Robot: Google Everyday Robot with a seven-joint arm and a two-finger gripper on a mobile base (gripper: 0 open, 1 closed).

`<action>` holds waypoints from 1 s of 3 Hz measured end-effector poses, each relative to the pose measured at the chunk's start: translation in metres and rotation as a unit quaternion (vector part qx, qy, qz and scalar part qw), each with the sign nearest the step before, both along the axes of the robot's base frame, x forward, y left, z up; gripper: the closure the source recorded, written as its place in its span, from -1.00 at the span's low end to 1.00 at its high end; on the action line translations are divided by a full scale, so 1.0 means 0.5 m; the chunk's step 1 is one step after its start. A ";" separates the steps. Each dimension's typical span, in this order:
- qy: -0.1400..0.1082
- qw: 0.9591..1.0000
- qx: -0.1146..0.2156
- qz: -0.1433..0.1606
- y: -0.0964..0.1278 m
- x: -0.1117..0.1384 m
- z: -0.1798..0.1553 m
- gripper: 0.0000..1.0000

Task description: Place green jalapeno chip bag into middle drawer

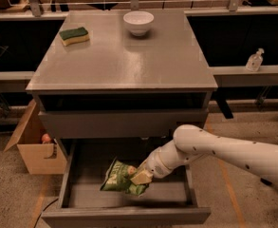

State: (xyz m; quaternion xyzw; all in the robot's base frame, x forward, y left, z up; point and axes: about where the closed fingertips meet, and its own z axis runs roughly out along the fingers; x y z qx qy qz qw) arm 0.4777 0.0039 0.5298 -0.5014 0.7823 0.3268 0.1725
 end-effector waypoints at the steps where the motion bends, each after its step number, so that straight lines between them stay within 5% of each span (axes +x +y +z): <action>1: -0.001 1.000 0.019 0.001 0.022 -0.004 -0.025 1.00; 3: 0.003 0.999 0.043 0.017 0.079 0.029 -0.070 1.00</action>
Offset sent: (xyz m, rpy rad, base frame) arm 0.0115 0.0384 -0.0361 0.0966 0.0006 0.0208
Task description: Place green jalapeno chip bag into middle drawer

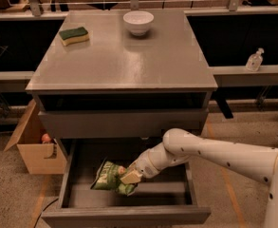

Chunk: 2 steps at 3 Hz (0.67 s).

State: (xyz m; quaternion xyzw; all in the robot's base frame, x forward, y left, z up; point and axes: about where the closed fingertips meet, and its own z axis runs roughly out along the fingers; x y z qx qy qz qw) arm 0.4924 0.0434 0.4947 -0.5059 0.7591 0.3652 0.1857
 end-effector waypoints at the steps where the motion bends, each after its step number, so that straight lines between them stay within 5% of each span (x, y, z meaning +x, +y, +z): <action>1: 0.002 1.000 0.009 0.009 0.027 0.021 -0.015 1.00; 2: 0.004 1.000 0.009 0.011 0.030 0.017 -0.017 0.47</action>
Offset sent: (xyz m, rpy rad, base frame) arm 0.0088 0.0115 -0.0066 0.0153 0.0043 0.0161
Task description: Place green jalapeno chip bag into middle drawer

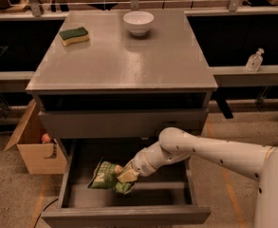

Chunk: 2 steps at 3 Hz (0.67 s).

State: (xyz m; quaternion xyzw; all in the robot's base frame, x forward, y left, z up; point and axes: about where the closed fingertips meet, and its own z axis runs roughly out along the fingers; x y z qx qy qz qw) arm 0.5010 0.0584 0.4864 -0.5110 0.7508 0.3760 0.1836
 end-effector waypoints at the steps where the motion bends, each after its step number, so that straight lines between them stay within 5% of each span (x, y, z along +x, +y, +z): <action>1: 0.001 1.000 0.000 0.001 0.002 -0.002 -0.001 0.01; 2: 0.002 1.000 0.001 0.003 0.005 -0.004 -0.003 -0.46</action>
Offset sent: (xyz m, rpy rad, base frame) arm -0.0008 0.0011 -0.0006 0.0006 0.0016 0.0022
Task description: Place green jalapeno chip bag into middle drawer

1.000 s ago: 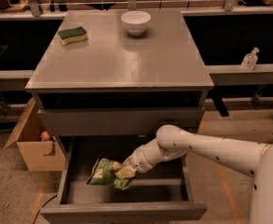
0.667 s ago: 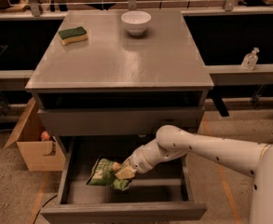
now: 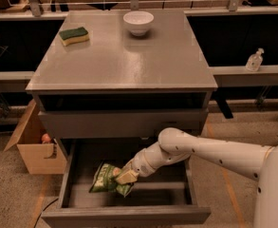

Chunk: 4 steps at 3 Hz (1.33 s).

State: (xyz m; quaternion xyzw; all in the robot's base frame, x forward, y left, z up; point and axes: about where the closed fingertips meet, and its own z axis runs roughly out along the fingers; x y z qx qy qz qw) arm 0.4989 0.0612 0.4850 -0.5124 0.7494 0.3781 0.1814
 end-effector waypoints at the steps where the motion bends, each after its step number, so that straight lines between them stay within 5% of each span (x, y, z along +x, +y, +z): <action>1: 0.001 1.000 0.000 0.002 0.003 -0.002 -0.001 -0.92; 2: -0.003 1.000 -0.002 0.002 -0.007 -0.009 0.012 -1.00; 4: -0.037 0.999 -0.017 -0.036 -0.155 -0.023 0.137 -1.00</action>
Offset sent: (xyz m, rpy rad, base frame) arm -0.0066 -0.0145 0.0190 -0.0113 -0.0244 -0.0042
